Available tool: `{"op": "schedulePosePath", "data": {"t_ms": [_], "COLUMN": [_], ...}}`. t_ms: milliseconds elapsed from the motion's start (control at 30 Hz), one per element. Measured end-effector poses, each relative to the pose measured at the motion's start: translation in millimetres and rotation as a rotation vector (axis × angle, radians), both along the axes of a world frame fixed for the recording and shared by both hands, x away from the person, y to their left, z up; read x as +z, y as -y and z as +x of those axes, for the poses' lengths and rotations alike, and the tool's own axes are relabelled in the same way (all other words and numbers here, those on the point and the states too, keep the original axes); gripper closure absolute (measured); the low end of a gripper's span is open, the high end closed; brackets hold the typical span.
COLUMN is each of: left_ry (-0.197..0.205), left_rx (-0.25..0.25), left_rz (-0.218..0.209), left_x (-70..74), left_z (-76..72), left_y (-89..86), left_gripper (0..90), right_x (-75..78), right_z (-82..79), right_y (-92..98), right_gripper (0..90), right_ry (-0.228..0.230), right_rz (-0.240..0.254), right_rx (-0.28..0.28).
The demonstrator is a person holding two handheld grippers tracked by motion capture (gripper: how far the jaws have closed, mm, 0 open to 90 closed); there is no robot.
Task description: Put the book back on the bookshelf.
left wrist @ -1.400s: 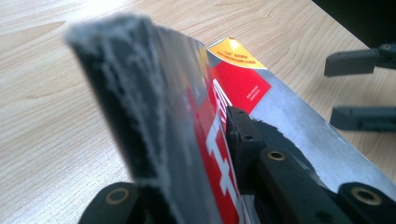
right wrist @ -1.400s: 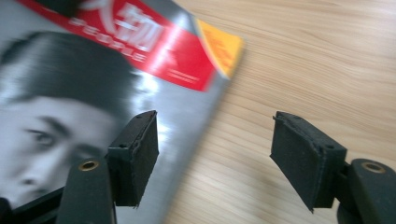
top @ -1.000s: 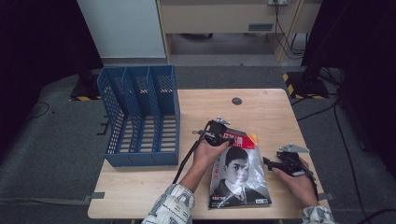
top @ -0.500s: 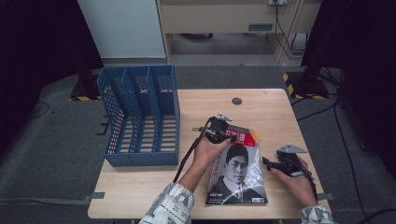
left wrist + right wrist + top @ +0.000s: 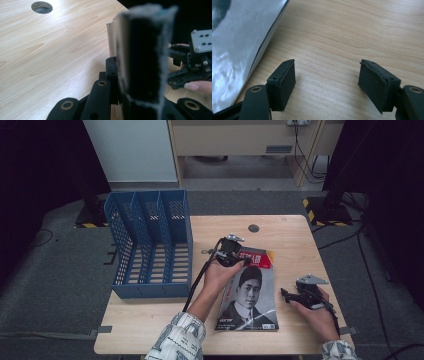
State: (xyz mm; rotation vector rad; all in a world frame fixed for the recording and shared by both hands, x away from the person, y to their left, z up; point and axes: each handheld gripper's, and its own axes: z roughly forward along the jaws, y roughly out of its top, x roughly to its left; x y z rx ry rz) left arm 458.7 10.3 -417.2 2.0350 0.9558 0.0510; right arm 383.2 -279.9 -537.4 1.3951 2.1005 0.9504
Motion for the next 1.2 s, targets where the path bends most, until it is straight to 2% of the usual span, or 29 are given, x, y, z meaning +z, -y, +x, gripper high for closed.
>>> {"op": "schedulePosePath", "data": {"t_ms": [67,133,333,433,700,800,900,933,1200], "left_ry": [0.001,0.001,0.001,-0.012,-0.033,-0.04,-0.043,-0.046,-0.047], "left_rx": [0.002,0.012,0.017,0.022,0.032,0.035,0.039,0.049,0.084], "left_rz": [-0.002,-0.026,-0.035,-0.052,-0.105,-0.143,-0.16,-0.177,-0.234], "left_x": [1.3,3.9,8.3,11.0,18.2,23.9,27.4,30.2,40.1], "left_z": [0.6,2.2,2.5,2.0,0.2,-1.8,-2.8,-3.2,-4.7], "left_y": [-1.2,-4.1,-8.9,-11.2,-17.7,-22.5,-25.4,-28.9,-44.1], "left_gripper": [86.3,86.3,86.4,86.4,86.3,86.3,86.3,86.3,86.2], "right_x": [0.0,0.0,0.0,0.0,0.0,0.0,0.0,0.0,-0.1], "right_z": [0.0,0.1,0.1,0.0,0.0,0.0,0.1,0.1,0.4], "right_y": [0.0,0.0,-0.2,-0.2,-0.2,-0.2,-0.1,-0.2,-0.1], "right_gripper": [29.6,29.6,29.6,29.6,29.6,29.6,29.6,29.6,29.5], "right_ry": [0.0,0.0,0.001,0.0,0.001,0.001,0.002,0.002,0.005], "right_rz": [0.0,-0.001,0.0,0.001,0.0,0.0,-0.001,-0.001,-0.003], "right_rx": [0.0,0.0,-0.002,-0.002,-0.002,-0.001,-0.001,-0.002,0.0]}}
